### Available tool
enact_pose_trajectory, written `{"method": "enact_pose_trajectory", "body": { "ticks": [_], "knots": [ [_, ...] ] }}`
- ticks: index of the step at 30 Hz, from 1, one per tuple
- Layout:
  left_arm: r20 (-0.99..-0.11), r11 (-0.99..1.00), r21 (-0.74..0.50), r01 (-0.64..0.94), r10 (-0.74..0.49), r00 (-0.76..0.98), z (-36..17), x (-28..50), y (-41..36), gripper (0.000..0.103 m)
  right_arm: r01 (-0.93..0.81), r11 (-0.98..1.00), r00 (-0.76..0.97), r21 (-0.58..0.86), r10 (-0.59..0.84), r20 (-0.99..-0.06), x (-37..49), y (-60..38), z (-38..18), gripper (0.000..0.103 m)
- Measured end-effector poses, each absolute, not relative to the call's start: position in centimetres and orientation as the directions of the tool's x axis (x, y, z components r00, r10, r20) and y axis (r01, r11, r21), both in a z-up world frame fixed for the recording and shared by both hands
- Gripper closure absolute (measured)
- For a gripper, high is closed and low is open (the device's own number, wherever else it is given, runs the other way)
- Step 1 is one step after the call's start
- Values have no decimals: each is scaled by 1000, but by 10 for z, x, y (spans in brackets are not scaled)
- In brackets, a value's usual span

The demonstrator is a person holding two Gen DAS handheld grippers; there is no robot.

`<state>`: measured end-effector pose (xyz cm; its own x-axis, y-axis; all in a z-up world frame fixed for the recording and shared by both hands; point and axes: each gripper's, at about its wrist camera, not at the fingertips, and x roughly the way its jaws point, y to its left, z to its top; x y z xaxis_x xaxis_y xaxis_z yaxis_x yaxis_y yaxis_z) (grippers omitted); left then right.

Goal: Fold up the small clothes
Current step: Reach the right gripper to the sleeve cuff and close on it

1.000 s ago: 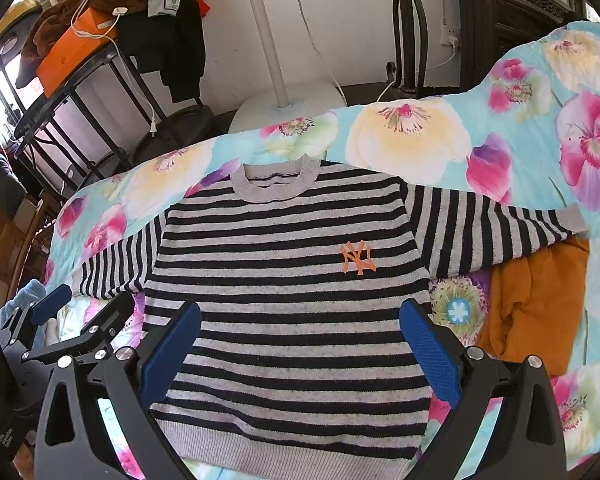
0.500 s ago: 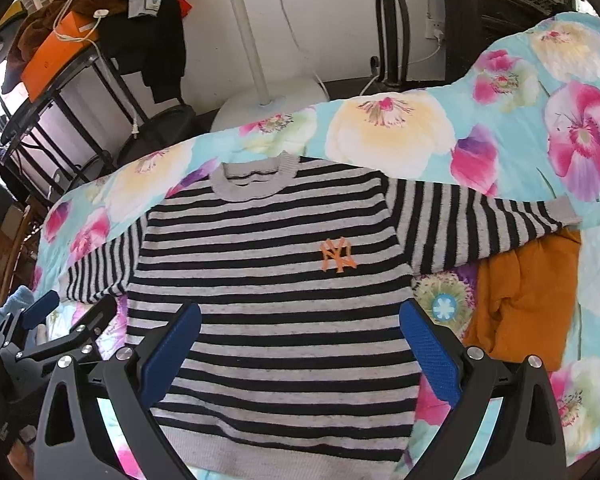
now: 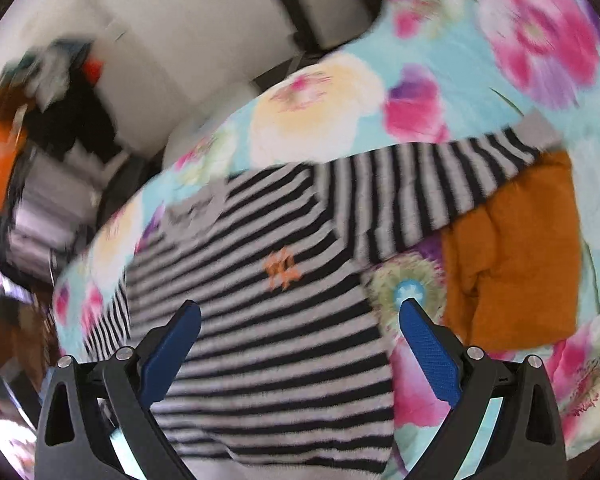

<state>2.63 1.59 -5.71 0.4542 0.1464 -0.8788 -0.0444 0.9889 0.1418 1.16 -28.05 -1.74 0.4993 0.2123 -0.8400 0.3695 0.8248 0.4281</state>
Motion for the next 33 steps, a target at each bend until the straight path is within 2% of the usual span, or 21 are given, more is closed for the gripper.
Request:
{"method": "enact_pose_trajectory", "body": {
  "ticks": [4, 8, 11, 12, 13, 14, 17, 19, 24, 31, 33],
  "knots": [
    [-906, 994, 87, -70, 108, 409, -67, 32, 27, 5, 508, 659, 561, 555, 236, -794, 10, -339, -26, 4],
    [-935, 996, -3, -94, 30, 354, -76, 36, 36, 5, 587, 583, 605, 562, 145, -783, 14, -395, -30, 5],
    [-943, 994, -69, -86, -37, 330, -79, 37, 37, 5, 611, 564, 616, 555, 102, -781, 20, -425, -41, 22],
    [-944, 993, -73, -88, -41, 327, -79, 36, 36, 5, 615, 553, 612, 563, 115, -782, 23, -434, -49, 32],
    [-945, 994, -65, -90, -32, 325, -80, 36, 35, 5, 623, 536, 604, 570, 133, -786, 25, -441, -58, 40],
    [-947, 995, -50, -87, -20, 320, -81, 37, 33, 5, 634, 515, 594, 576, 152, -790, 25, -444, -66, 43],
    [-955, 997, -13, -77, 10, 297, -87, 38, 30, 5, 676, 408, 581, 614, 218, -784, 20, -453, -90, 49],
    [-961, 997, -19, -74, 2, 276, -90, 39, 29, 5, 682, 386, 592, 621, 208, -779, 21, -457, -94, 53],
    [-958, 998, -6, -56, 10, 287, -88, 38, 26, 5, 708, 450, 568, 545, 95, -817, 34, -469, -98, 55],
    [-950, 999, 39, -27, 46, 308, -84, 41, 21, 5, 763, 334, 551, 553, 110, -827, 35, -489, -128, 58],
    [-951, 999, 43, -29, 49, 306, -84, 42, 23, 5, 778, 290, 552, 558, 108, -827, 28, -492, -132, 65]
  ]
}}
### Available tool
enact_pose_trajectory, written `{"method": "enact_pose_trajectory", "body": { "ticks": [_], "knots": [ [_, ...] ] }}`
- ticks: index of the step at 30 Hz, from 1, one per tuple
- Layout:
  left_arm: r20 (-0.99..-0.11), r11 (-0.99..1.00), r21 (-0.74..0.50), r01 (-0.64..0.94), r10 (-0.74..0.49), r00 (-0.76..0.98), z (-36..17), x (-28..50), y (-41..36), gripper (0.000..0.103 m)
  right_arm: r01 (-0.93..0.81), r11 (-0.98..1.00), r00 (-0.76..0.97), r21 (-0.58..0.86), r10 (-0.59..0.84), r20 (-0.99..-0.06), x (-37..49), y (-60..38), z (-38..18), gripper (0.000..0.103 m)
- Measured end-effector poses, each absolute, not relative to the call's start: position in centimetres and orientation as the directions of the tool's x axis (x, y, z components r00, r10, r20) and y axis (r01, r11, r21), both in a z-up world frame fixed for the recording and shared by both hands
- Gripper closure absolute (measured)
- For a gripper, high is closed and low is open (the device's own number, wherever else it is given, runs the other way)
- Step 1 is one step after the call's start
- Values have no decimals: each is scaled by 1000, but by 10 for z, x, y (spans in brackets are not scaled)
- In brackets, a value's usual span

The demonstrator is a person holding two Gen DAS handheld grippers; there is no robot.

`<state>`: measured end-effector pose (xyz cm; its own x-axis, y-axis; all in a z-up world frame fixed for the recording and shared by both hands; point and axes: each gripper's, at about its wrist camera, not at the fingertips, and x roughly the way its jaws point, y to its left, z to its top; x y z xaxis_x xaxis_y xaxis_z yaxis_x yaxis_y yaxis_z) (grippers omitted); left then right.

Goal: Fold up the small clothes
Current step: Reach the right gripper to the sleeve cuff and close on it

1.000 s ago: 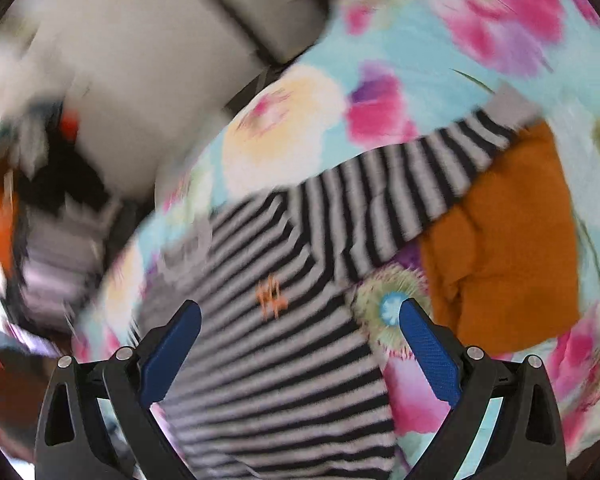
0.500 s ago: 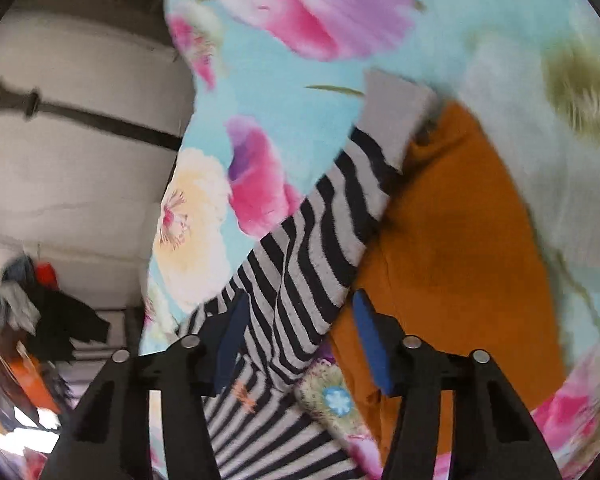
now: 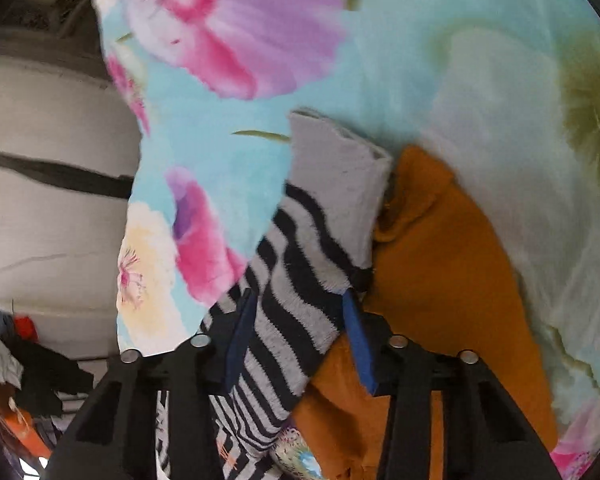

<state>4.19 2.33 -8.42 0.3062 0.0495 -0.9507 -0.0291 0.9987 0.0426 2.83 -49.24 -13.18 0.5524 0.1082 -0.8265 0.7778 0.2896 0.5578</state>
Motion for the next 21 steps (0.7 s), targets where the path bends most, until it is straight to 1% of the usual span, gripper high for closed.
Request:
{"method": "enact_pose_trajectory", "body": {
  "ticks": [2, 3, 4, 7, 11, 14, 18, 20, 21],
  "knots": [
    [-951, 999, 31, -43, 43, 306, -83, 44, 27, 5, 774, 162, 603, 613, 111, -790, 12, -497, -131, 65],
    [-951, 999, 26, -47, 39, 307, -83, 43, 28, 5, 769, 133, 616, 626, 112, -780, 6, -498, -129, 65],
    [-951, 998, 17, -54, 33, 307, -82, 44, 30, 5, 766, 120, 621, 632, 114, -775, 2, -500, -128, 63],
    [-951, 998, 9, -55, 26, 309, -81, 43, 30, 5, 790, 159, 583, 592, 106, -806, 1, -502, -132, 63],
    [-949, 999, 33, -38, 44, 313, -81, 41, 25, 5, 767, 131, 618, 628, 113, -778, -1, -512, -143, 65],
    [-951, 999, 37, -40, 47, 307, -84, 42, 26, 5, 761, 194, 614, 619, 91, -784, 5, -513, -139, 65],
    [-951, 998, 35, -46, 48, 305, -85, 43, 28, 5, 756, 333, 605, 564, -24, -796, 18, -512, -120, 65],
    [-950, 998, 41, -47, 54, 308, -85, 43, 28, 5, 759, 366, 591, 539, -39, -806, 23, -512, -120, 66],
    [-950, 998, 41, -48, 54, 308, -84, 44, 28, 5, 763, 361, 582, 536, -26, -812, 24, -513, -125, 70]
  ]
}}
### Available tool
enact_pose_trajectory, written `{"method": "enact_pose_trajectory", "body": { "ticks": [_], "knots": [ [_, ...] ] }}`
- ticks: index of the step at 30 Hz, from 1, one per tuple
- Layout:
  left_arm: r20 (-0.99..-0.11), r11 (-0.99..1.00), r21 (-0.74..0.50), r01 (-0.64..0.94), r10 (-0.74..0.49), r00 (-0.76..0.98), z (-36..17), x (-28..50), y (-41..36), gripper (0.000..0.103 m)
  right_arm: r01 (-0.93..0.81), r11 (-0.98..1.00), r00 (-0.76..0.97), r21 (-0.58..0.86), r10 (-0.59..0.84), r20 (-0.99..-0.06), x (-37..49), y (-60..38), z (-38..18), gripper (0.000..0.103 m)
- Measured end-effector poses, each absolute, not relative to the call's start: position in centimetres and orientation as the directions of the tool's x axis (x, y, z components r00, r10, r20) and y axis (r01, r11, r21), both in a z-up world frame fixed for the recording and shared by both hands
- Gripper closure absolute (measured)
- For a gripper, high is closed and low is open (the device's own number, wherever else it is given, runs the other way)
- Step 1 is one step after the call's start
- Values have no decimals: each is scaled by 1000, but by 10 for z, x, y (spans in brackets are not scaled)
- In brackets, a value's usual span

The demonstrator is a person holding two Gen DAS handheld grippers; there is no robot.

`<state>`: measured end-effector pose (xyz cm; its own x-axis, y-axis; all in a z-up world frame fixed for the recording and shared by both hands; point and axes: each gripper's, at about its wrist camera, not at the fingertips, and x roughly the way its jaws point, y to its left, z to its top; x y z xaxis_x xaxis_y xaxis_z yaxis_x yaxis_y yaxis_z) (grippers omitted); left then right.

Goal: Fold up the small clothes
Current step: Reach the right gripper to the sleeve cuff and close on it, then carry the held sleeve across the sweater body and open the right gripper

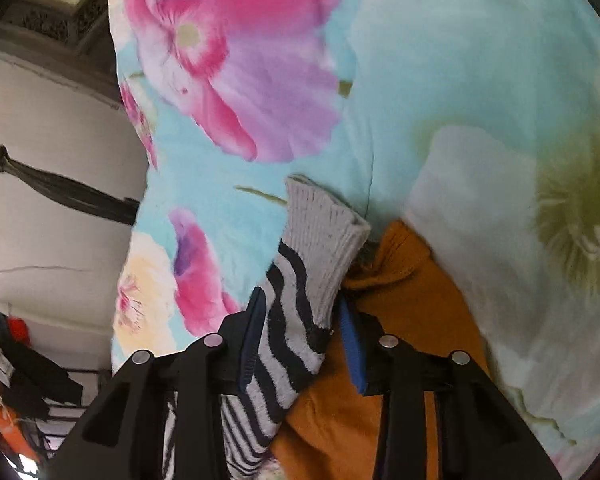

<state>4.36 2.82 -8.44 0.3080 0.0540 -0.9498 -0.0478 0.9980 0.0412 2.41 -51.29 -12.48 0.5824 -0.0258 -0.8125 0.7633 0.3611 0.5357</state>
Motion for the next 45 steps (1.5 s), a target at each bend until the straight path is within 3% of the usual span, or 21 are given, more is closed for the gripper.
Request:
{"method": "enact_pose_trajectory", "body": {
  "ticks": [2, 3, 12, 21, 27, 33, 36, 38, 45],
  "knots": [
    [-950, 998, 40, -50, 53, 308, -84, 44, 29, 5, 780, 322, 570, 536, -13, -822, 22, -515, -133, 92],
    [-949, 998, 41, -51, 55, 309, -84, 44, 29, 5, 773, 306, 584, 556, 0, -812, 20, -516, -136, 95],
    [-935, 992, 17, -124, 60, 350, -63, 43, 54, 5, 613, 500, 727, 612, -54, -684, 47, -457, -51, 96],
    [-921, 977, -11, -213, 73, 382, -48, 34, 103, 5, 264, 881, 817, 393, 13, -577, 92, -298, 23, 96],
    [-918, 971, -30, -239, 68, 390, -45, 28, 126, 5, 65, 965, 793, 255, 106, -600, 117, -194, 13, 96],
    [-920, 959, -26, -282, 88, 382, -52, 30, 139, 5, -67, 987, 703, 147, 151, -695, 122, -102, -41, 96],
    [-934, 945, -134, -299, -19, 357, -65, 55, 133, 5, -72, 985, 666, 158, 166, -727, 118, -82, -62, 96],
    [-909, 920, -302, -251, -198, 366, -73, 88, 119, 5, -75, 983, 663, 167, 174, -728, 111, -78, -65, 96],
    [-845, 855, -498, -144, -441, 303, -96, 165, 56, 5, -159, 980, 660, 122, 197, -725, 92, -75, -71, 96]
  ]
}}
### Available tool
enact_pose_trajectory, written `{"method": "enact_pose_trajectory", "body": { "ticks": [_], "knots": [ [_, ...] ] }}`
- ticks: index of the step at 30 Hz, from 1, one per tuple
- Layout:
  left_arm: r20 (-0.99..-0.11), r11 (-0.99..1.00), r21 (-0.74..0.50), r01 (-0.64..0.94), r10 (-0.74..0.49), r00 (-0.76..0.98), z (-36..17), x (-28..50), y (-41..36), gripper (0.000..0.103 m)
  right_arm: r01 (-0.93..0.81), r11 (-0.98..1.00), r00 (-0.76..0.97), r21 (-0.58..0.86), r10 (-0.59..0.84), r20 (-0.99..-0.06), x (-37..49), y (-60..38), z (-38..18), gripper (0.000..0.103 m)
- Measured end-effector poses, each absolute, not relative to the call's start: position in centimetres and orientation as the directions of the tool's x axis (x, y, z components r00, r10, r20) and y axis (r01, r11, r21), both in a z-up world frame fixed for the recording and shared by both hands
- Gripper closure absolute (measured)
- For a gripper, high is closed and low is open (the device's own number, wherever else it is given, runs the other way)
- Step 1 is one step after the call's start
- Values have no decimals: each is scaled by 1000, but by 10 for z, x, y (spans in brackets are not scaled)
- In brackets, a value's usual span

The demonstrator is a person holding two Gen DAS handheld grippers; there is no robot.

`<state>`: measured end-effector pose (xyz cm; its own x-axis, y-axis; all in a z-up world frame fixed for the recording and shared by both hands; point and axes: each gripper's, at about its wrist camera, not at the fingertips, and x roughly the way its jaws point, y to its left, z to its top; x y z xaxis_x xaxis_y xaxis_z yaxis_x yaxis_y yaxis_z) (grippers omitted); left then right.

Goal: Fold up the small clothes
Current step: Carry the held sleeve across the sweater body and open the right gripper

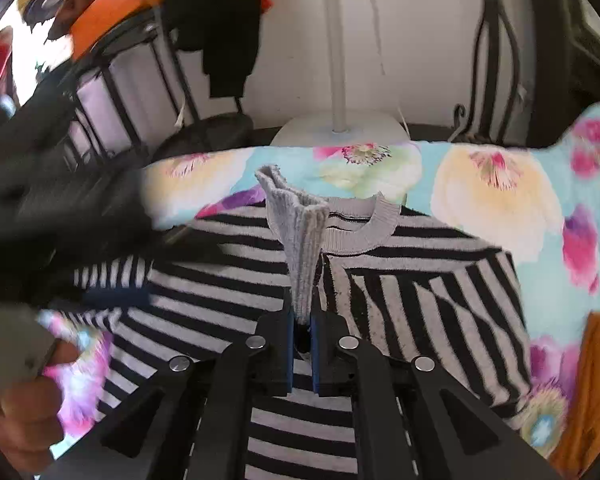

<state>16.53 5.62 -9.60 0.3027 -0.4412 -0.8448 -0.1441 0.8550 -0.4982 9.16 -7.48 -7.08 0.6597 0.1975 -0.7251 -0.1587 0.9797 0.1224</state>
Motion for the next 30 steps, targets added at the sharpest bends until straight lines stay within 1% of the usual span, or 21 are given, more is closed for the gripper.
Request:
{"method": "enact_pose_trajectory", "body": {
  "ticks": [1, 3, 6, 7, 8, 9, 10, 12, 14, 15, 18, 20, 23, 25, 30],
  "knots": [
    [-823, 836, -537, -116, -488, 290, -97, 173, 44, 5, -170, 981, 666, 93, 184, -723, 92, -73, -70, 96],
    [-814, 836, -544, -71, -506, 287, -95, 179, 29, 5, -177, 982, 672, 73, 175, -720, 97, -71, -72, 96],
    [-848, 888, -460, -12, -435, 302, -96, 183, 17, 5, -208, 974, 658, 91, 207, -724, 107, -61, -75, 96],
    [-857, 897, -441, -27, -413, 309, -99, 185, 21, 5, -220, 971, 650, 96, 219, -728, 110, -56, -76, 96],
    [-855, 893, -449, -43, -415, 311, -101, 186, 26, 5, -232, 967, 643, 102, 231, -730, 111, -52, -77, 95],
    [-849, 881, -468, -68, -427, 309, -105, 188, 33, 5, -249, 961, 630, 118, 253, -735, 113, -47, -80, 91],
    [-843, 864, -492, -105, -443, 305, -111, 188, 45, 5, -257, 957, 618, 134, 270, -739, 114, -45, -82, 79],
    [-854, 869, -476, -133, -420, 308, -120, 185, 59, 5, -287, 937, 579, 197, 333, -744, 114, -44, -86, 57],
    [-885, 887, -423, -187, -360, 295, -136, 179, 75, 5, -292, 936, 575, 196, 336, -746, 110, -44, -87, 57],
    [-890, 885, -418, -205, -353, 289, -142, 176, 81, 5, -297, 933, 565, 203, 343, -751, 109, -44, -87, 57],
    [-891, 865, -434, -250, -371, 262, -159, 167, 91, 5, -272, 935, 561, 228, 347, -752, 107, -56, -85, 57],
    [-886, 861, -445, -245, -382, 263, -161, 163, 91, 5, -252, 941, 567, 227, 334, -753, 107, -64, -83, 57],
    [-888, 876, -436, -205, -381, 257, -163, 162, 81, 5, -187, 968, 584, 170, 249, -773, 107, -87, -87, 58],
    [-903, 894, -404, -196, -355, 240, -169, 163, 75, 5, -132, 977, 586, 168, 214, -782, 109, -105, -91, 58],
    [-905, 893, -402, -205, -352, 239, -182, 159, 75, 5, 26, 970, 570, 243, 186, -800, 111, -155, -102, 58]
  ]
}}
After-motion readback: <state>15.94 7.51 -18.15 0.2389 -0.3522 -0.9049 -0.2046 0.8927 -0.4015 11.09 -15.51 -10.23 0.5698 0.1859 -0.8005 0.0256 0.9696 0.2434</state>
